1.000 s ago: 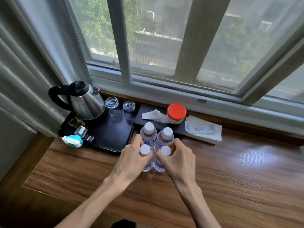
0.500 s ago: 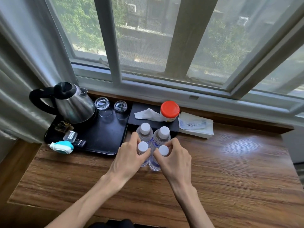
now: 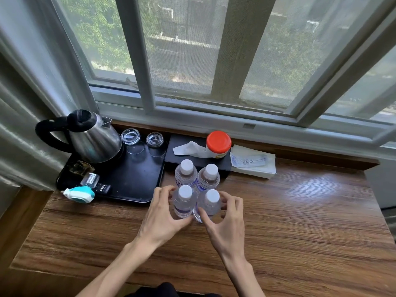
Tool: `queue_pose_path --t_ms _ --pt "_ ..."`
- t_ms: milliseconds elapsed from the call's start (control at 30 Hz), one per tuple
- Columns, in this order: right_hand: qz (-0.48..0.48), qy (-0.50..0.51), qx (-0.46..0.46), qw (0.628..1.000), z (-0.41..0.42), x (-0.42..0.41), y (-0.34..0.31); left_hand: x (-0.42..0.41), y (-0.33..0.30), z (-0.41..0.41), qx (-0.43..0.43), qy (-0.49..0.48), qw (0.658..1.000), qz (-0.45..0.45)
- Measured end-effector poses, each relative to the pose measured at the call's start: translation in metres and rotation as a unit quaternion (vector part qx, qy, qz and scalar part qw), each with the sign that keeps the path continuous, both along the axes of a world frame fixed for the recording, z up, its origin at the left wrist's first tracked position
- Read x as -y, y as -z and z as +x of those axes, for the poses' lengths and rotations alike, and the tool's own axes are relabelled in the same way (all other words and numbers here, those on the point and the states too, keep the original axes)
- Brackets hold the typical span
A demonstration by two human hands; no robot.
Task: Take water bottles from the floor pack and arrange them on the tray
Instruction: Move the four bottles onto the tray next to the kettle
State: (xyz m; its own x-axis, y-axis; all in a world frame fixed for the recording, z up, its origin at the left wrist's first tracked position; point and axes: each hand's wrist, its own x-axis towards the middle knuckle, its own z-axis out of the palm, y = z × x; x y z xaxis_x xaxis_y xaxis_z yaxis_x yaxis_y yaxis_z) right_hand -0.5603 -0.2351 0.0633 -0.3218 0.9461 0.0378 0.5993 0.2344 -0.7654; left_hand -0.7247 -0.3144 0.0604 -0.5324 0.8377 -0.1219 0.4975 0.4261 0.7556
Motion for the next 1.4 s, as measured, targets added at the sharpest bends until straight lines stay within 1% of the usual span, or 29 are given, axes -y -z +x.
queue_pose_path --t_ms 100,167,267,400,567,800,933,1067,1133,1267,1400 --pt "-0.023 -0.007 -0.003 1.0 0.002 0.005 0.018 0.001 0.02 0.003 0.066 0.005 0.998 -0.01" --pt "-0.047 -0.024 -0.012 0.999 0.001 0.007 0.03 -0.001 0.032 0.005 0.085 -0.006 0.996 0.005" --pt "-0.094 -0.033 -0.008 0.995 -0.001 0.006 0.046 -0.004 0.044 0.006 0.09 -0.034 0.995 0.012" --pt "-0.117 -0.032 -0.029 0.992 -0.004 0.005 0.062 -0.008 0.053 0.008 0.104 -0.041 0.993 0.026" --pt "-0.121 0.005 -0.062 0.991 -0.006 0.003 0.063 -0.012 0.055 0.01 0.114 -0.069 0.99 0.045" --pt "-0.117 -0.007 -0.089 0.989 -0.009 0.022 0.053 0.011 0.044 0.004 0.126 -0.085 0.984 0.088" --pt "-0.121 -0.018 -0.126 0.984 -0.044 0.043 0.028 0.036 0.031 -0.033 0.1 -0.094 0.987 0.089" --pt "-0.106 -0.033 -0.148 0.983 -0.105 0.055 0.011 0.049 0.011 -0.091 0.077 -0.115 0.986 0.091" --pt "-0.095 -0.032 -0.137 0.985 -0.139 0.055 0.01 0.049 0.008 -0.124 0.069 -0.128 0.986 0.084" --pt "-0.105 -0.013 -0.138 0.985 -0.2 0.042 0.018 0.035 0.012 -0.182 0.052 -0.127 0.988 0.064" --pt "-0.117 0.001 -0.132 0.984 -0.239 0.025 0.032 0.016 0.019 -0.21 0.043 -0.136 0.988 0.063"
